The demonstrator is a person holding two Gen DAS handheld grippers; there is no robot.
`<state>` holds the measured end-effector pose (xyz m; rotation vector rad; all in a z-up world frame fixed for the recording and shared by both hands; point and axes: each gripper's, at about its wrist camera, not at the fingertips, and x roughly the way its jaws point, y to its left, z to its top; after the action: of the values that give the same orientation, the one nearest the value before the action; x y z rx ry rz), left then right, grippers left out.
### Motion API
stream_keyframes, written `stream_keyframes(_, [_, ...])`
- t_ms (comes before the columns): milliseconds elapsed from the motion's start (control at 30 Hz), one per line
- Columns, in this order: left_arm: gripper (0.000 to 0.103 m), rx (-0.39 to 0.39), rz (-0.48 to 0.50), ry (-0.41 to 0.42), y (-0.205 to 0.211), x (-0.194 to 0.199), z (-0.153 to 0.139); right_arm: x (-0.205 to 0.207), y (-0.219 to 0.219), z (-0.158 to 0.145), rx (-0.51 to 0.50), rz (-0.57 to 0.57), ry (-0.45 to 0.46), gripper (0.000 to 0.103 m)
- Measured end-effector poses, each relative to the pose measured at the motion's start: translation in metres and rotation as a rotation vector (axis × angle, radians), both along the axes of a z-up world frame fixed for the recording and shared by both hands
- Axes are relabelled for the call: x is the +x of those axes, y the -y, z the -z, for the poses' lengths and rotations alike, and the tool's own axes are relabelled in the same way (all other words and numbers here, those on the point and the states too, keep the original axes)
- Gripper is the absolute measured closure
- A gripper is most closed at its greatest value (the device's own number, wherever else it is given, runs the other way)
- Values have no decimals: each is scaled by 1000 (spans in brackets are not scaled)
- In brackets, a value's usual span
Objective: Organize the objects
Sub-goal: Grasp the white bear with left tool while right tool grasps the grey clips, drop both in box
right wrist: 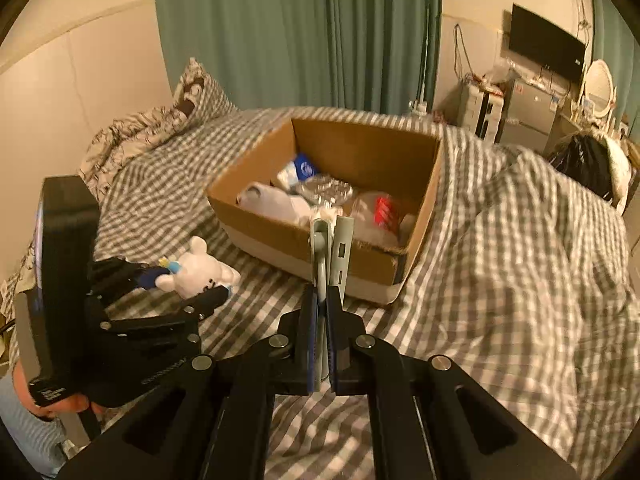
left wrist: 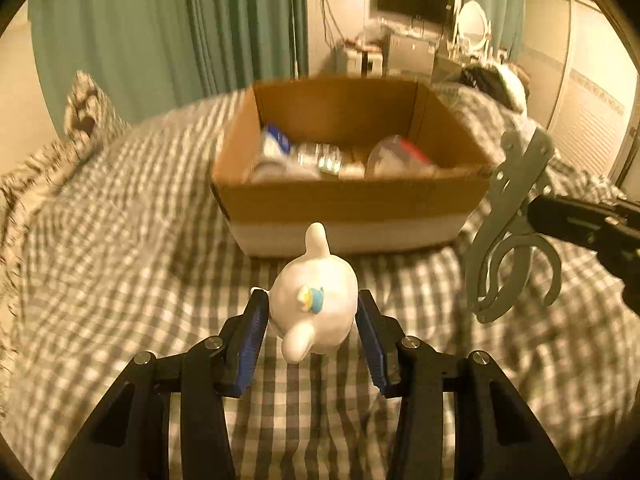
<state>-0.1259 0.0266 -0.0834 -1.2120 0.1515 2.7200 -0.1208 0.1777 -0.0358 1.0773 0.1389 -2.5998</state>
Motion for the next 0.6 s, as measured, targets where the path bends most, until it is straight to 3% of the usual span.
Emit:
stream_keyframes(333, [57, 7, 15, -185, -11, 17, -81, 21, -10, -70, 2, 17, -154, 99])
stream_keyframes(600, [57, 13, 17, -267, -16, -8, -119, -2, -12, -113, -3, 13, -239, 99])
